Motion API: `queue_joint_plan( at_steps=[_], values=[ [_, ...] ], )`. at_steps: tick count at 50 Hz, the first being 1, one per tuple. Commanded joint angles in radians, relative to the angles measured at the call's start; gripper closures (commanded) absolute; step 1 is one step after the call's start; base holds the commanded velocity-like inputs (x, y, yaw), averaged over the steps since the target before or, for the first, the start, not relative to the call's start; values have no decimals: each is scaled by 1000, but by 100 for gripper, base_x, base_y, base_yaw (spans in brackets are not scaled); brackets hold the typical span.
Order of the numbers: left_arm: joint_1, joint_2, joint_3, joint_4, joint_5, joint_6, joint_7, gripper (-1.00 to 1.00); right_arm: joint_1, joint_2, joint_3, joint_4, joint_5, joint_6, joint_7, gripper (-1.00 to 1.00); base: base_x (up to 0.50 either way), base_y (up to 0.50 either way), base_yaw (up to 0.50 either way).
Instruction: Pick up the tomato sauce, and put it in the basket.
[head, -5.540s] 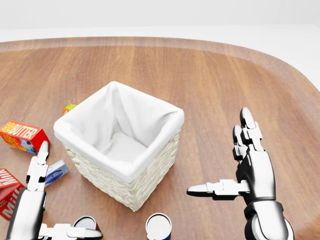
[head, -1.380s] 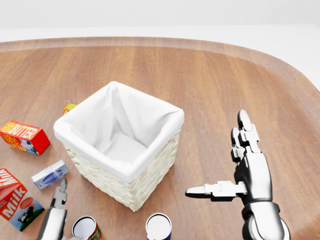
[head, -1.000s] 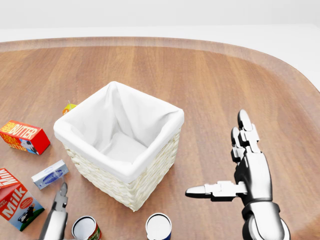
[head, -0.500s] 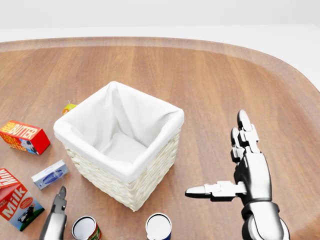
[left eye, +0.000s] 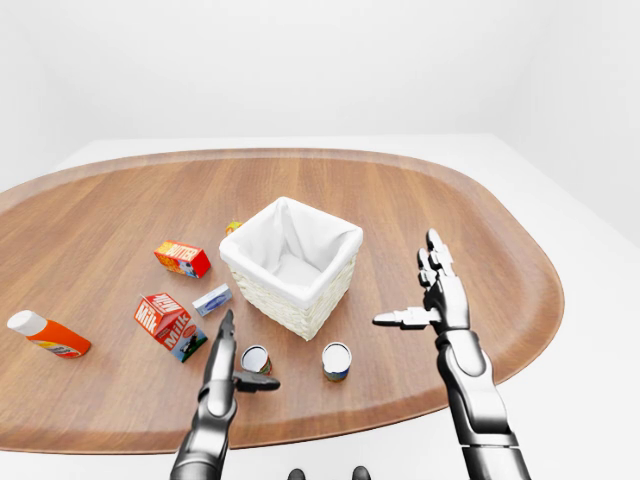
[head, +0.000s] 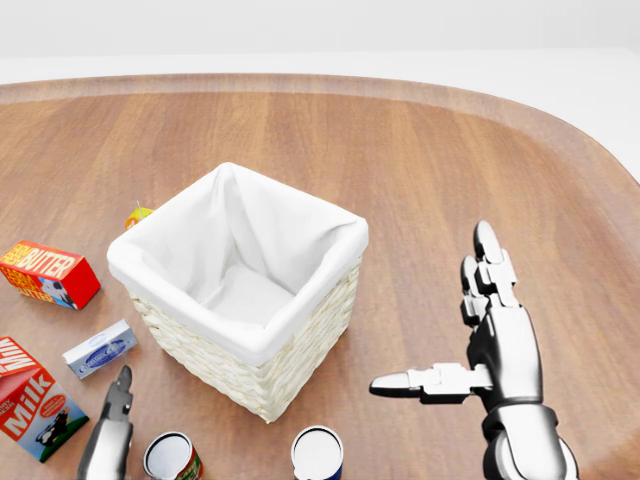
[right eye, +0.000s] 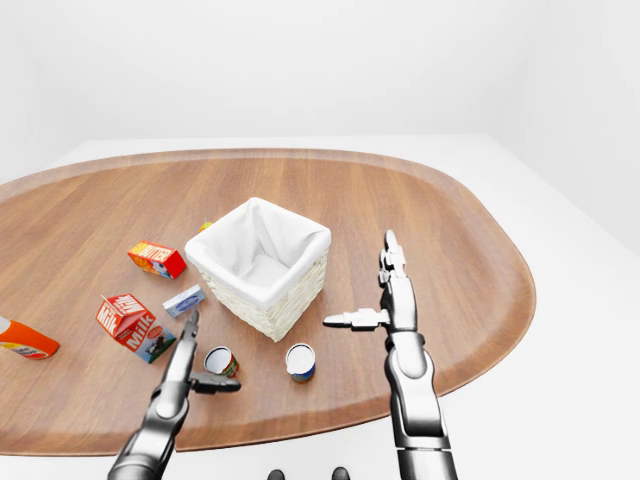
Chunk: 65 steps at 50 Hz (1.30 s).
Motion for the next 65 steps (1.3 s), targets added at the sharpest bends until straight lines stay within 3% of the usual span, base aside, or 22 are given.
queue_joint_plan(
  at_steps=[1,39,40,42,43,65],
  values=[
    [-12,2,0,21,-1,0,3,-100,0,0,1,6,-1,-6,0,-100,0,0,0],
    [-51,3,-12,109,-7,0,21,-100,-1,-1,-1,-3,2,6,0,-100,0,0,0],
    [-53,3,-13,114,-8,0,20,-91,-2,-1,-1,1,2,2,0,-100,0,0,0],
    [-54,3,-13,119,-9,0,18,0,-2,-1,-2,2,2,2,0,-100,0,0,0],
    [-52,2,-14,115,-9,0,17,95,-2,-1,-2,0,3,3,0,-100,0,0,0],
    [-46,0,-17,99,-6,0,12,100,-1,-1,-3,-7,6,9,2,-100,0,0,0]
  ],
)
